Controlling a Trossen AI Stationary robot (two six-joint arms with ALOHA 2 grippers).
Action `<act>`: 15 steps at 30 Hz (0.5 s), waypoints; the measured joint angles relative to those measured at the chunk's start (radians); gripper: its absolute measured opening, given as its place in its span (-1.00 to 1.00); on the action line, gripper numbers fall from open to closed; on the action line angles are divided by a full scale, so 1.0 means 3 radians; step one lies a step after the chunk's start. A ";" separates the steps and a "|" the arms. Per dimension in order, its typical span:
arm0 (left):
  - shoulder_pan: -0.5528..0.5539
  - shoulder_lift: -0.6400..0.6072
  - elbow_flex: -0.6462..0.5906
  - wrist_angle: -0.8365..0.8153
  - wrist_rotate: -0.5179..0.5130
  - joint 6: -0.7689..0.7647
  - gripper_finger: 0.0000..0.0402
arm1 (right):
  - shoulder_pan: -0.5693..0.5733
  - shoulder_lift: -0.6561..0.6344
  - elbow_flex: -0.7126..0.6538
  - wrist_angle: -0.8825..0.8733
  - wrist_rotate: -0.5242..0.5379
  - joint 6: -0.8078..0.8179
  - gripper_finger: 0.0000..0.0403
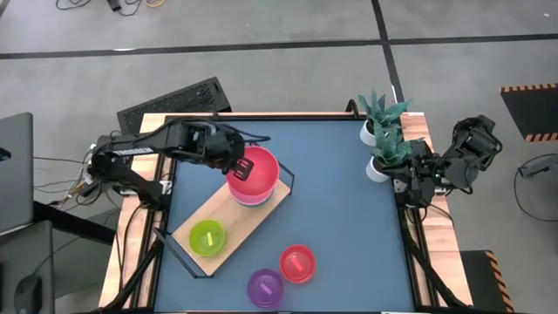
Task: Place and stack bowls onto a shelf
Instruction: Stack the large orange bowl on top of the pink bowl on the shelf
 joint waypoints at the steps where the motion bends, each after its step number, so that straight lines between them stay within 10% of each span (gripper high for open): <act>1: 0.0013 -0.0040 -0.0135 0.0127 0.0042 -0.0005 -1.00 | 0.0001 0.0000 0.0000 -0.0019 0.0001 0.0033 -0.56; 15: 0.0291 -0.0108 -0.1009 0.0640 0.0369 0.0003 -1.00 | 0.0000 0.0000 0.0000 -0.0052 0.0000 0.0115 -0.56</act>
